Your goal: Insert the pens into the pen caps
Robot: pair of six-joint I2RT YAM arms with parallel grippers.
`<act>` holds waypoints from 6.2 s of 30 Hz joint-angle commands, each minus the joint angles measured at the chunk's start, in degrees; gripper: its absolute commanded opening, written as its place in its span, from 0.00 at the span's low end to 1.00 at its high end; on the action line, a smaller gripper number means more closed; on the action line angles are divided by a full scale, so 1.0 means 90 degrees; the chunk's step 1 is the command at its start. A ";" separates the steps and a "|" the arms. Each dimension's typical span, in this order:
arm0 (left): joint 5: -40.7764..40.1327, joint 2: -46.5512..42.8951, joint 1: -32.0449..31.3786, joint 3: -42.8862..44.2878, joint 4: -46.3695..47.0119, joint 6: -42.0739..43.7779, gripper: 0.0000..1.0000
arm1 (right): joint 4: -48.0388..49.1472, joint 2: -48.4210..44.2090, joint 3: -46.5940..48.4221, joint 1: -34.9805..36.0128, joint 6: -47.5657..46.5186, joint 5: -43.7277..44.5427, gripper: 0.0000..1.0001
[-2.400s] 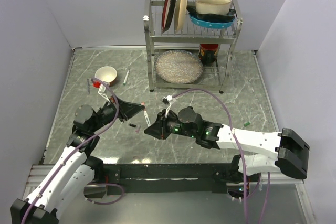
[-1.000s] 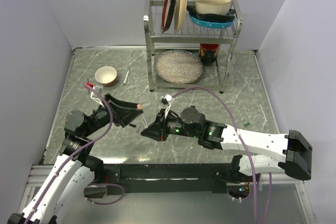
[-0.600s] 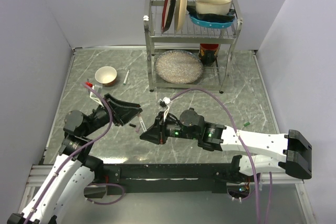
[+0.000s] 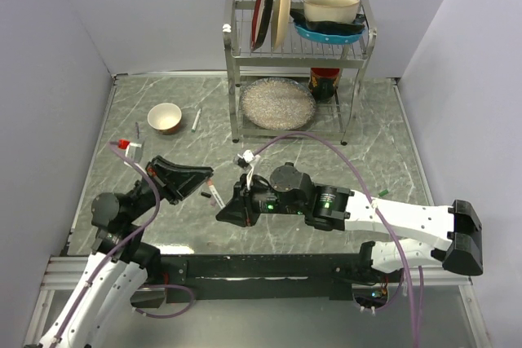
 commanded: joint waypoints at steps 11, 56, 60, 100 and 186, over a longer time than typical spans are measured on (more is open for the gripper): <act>0.0695 -0.0931 -0.0083 -0.0507 -0.0679 -0.1321 0.01 | 0.1500 -0.0063 0.1505 -0.0169 -0.0188 0.0985 0.00; 0.0255 0.1285 -0.2095 -0.1163 0.1823 -0.1372 0.01 | 0.3706 0.0942 0.1848 -0.2454 0.1383 -0.0614 0.00; 0.0402 0.1363 -0.2144 -0.0704 0.0896 -0.0864 0.01 | 0.3659 0.0806 0.1730 -0.2650 0.1335 -0.0791 0.00; -0.3679 0.6029 -0.2007 0.2509 -0.2476 0.2008 0.01 | 0.0457 -0.4351 -0.3495 -0.2543 0.0984 -0.0655 0.92; -0.3085 0.3140 -0.2007 0.1153 -0.3532 0.1395 0.81 | -0.0454 0.1354 -0.1980 -0.2631 0.0046 0.2158 0.00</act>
